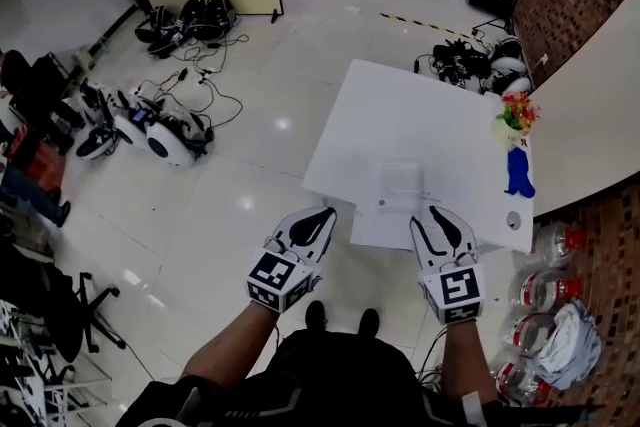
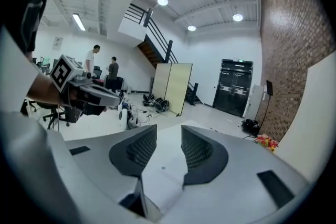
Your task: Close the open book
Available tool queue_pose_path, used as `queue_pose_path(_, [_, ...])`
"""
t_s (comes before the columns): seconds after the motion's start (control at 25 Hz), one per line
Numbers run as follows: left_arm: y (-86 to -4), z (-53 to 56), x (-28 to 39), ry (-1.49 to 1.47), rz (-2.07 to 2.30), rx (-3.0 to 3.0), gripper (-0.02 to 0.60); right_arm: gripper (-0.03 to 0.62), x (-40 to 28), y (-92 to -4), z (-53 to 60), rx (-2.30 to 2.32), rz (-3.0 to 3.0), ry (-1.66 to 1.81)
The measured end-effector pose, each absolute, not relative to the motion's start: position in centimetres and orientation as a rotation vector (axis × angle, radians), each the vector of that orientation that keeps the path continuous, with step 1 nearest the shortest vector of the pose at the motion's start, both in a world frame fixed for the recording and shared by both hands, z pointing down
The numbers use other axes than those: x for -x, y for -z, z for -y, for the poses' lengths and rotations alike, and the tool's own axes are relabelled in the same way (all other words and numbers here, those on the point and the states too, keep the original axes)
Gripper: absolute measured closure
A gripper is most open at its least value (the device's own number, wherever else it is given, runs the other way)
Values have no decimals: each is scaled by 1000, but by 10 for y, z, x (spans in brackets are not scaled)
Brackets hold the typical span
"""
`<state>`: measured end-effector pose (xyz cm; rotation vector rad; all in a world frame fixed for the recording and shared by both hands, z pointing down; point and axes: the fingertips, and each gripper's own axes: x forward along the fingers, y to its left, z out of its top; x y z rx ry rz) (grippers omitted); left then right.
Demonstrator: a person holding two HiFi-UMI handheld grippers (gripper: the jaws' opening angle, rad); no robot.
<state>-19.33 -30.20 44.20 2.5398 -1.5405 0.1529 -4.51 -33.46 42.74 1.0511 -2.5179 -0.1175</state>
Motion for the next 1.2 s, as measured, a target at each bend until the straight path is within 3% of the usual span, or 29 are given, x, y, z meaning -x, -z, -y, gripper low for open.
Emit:
queue_pose_path(0.12, [-480,305,194,-232,1533,-2482,584,455,55,-476,335,-919,2440,146])
queue_pose_path(0.68, [-636,300,203,-455,1489,-2180,584,436,98,-677,306,-424,2004,429])
queue_pose_path(1.2, [-678,268,220,-461,1461,-2069,584,437,113,-742,329,-483,1738,643])
